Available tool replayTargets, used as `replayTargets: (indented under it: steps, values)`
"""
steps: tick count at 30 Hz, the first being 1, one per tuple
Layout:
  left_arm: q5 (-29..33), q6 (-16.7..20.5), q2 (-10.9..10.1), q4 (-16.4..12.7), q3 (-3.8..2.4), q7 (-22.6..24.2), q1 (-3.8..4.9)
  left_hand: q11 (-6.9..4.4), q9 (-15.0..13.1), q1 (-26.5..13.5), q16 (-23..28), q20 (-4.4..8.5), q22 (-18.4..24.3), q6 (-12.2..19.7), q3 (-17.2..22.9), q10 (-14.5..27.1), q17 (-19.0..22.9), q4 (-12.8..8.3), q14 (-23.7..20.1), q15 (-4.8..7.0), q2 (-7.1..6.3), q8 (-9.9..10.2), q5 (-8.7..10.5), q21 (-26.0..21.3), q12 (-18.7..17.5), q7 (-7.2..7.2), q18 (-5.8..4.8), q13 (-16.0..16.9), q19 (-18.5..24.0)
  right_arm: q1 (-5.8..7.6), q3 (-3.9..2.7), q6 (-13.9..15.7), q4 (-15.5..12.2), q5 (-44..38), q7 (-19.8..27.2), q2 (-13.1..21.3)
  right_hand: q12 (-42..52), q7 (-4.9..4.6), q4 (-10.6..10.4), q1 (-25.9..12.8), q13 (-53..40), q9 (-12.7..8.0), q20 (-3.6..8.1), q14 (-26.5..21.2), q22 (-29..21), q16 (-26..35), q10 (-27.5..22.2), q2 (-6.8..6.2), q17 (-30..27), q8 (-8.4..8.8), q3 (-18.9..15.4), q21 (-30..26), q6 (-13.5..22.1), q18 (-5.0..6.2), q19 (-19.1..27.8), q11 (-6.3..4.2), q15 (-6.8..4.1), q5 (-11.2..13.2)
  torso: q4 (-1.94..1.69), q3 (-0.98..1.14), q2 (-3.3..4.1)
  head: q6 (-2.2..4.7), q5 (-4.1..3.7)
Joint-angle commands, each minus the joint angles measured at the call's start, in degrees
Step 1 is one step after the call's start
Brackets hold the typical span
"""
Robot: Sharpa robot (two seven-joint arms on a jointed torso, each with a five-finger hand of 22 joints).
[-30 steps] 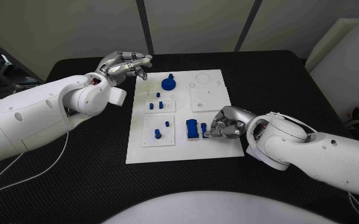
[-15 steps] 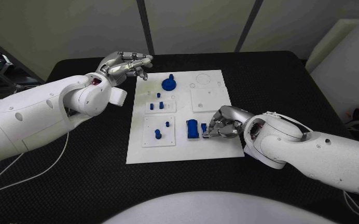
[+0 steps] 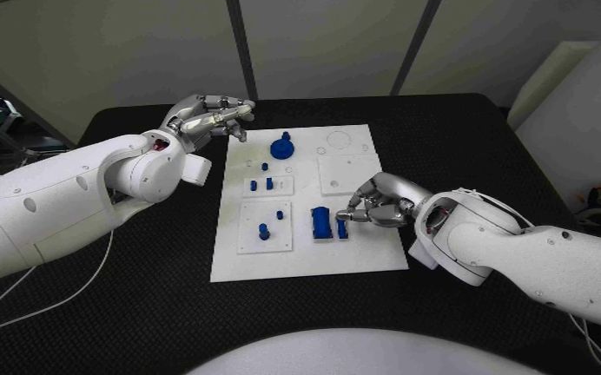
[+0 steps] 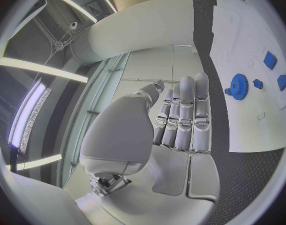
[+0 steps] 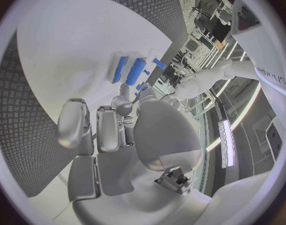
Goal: Assemble the parts on the task board
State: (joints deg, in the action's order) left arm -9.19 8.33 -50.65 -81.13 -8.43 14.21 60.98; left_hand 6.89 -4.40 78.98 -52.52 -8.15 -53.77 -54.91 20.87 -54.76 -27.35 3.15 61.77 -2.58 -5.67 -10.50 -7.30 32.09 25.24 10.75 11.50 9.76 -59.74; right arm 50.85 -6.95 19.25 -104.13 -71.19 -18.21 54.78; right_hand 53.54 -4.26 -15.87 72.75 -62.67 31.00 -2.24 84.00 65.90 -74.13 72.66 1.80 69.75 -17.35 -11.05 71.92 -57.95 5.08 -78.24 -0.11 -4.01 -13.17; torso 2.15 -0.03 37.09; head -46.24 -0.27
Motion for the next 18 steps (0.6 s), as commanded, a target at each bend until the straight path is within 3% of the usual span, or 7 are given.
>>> replayTargets:
  steps: [1,4,7,9,12,13,18]
  values:
    - [0.38,1.12,0.43,0.08,-0.03,2.19,-0.14,0.19,0.14,-0.65,3.16,-0.55,1.46,0.79,-0.93,1.20,1.52,0.32,-3.06,-0.63,0.39,-0.35,-0.13,-2.54,0.16,0.25,-1.20,-0.18,2.32,1.11,-0.47,5.90,3.45,20.07,15.93,-0.33,-9.46,-1.02,0.77,2.41,6.95,-1.18,-0.77,-0.73,-8.46,6.31,-5.10,0.71,-6.35,2.21,-0.01,-7.46,1.74,2.01,4.31,0.99,0.85,-0.40,-0.07,-0.37,-0.99,0.80,-0.31]
    - [1.84,2.56,0.78,0.41,-0.03,4.11,-0.42,0.68,0.15,-0.84,8.00,-1.24,4.01,1.29,-1.83,1.93,3.99,0.68,-5.73,-1.28,0.40,-0.51,0.16,-6.29,0.03,0.42,-1.21,-0.59,5.04,1.98,-0.68,6.96,6.61,28.76,20.20,-1.22,-17.64,-1.52,1.28,4.12,13.39,-3.54,-1.21,-2.16,-16.10,13.82,-7.28,1.95,-12.97,5.14,-0.30,-14.76,1.51,3.47,6.89,1.76,1.37,0.66,0.03,-0.59,-1.83,1.19,-0.31]
    - [4.20,4.18,1.42,1.11,-0.03,6.25,-0.65,1.23,0.15,-0.74,15.91,-2.50,8.27,1.78,-2.47,2.25,7.78,1.08,-8.50,-2.53,0.57,-0.74,0.29,-12.22,-1.00,0.61,-1.49,-1.71,9.64,2.51,-0.81,7.39,10.55,36.32,24.73,-2.92,-24.25,-2.36,2.11,5.96,18.50,-5.47,-1.78,-6.60,-27.79,28.16,-9.05,2.77,-25.53,7.42,-0.37,-26.19,1.23,5.10,11.92,2.34,2.08,2.26,0.08,-0.95,-2.74,2.04,-0.42]
    - [6.00,5.09,2.05,1.90,-0.02,7.56,-0.80,1.57,0.15,-0.61,22.11,-3.80,12.23,1.97,-3.05,1.67,10.57,1.47,-8.85,-3.29,0.76,-0.96,0.31,-17.12,-2.25,0.32,-1.56,-2.89,13.00,2.79,-0.87,6.85,14.13,40.47,27.71,-4.79,-31.24,-3.79,3.06,8.16,24.33,-7.03,-3.23,-11.81,-32.94,38.53,-11.84,2.97,-32.11,9.36,-0.06,-33.39,1.91,5.08,15.85,4.00,3.74,3.96,0.28,-1.21,-3.56,2.60,-0.56]
    - [7.97,6.78,3.21,3.50,0.14,9.51,-0.95,1.74,0.30,-0.32,30.53,-5.67,17.67,2.15,-4.16,0.22,13.90,2.10,-8.36,-4.39,1.01,-0.76,0.33,-22.76,-5.09,0.15,-1.01,-4.93,15.80,3.19,-0.94,4.95,20.58,44.95,31.84,-8.32,-38.54,-5.09,4.27,10.62,32.60,-9.53,-5.77,-17.92,-39.75,49.81,-12.86,3.19,-37.91,12.06,0.21,-43.62,2.55,5.11,20.57,5.96,6.50,4.61,0.45,-1.59,-4.75,4.40,-1.50]
    - [8.37,8.01,3.59,3.98,0.21,10.36,-0.98,1.77,0.35,-0.34,32.68,-6.08,18.93,2.13,-4.59,-0.45,14.74,2.43,-8.40,-4.60,1.25,-0.60,0.30,-23.77,-6.00,0.05,-0.93,-5.44,15.90,3.28,-0.97,4.22,22.74,46.31,33.04,-9.48,-40.28,-5.28,4.48,11.11,35.02,-10.34,-6.73,-19.79,-41.99,53.29,-12.80,3.51,-40.01,12.78,0.38,-46.83,2.58,5.06,21.85,6.57,7.19,4.61,0.58,-1.72,-5.17,4.40,-1.44]
    - [9.43,11.76,6.15,6.20,0.41,12.63,-1.07,3.03,0.71,-0.16,41.61,-7.20,24.61,3.36,-7.22,-1.94,18.79,3.48,-9.10,-6.20,1.80,1.73,0.23,-27.59,-12.57,-0.78,-0.92,-6.12,15.67,3.51,-1.55,1.95,31.68,50.78,37.96,-14.26,-48.40,-6.78,6.27,11.23,48.63,-16.41,-10.33,-21.68,-53.83,67.47,-9.48,3.61,-52.64,13.68,0.98,-61.42,2.59,6.22,21.55,7.59,9.87,5.23,0.59,-1.99,-6.23,6.01,-0.97]
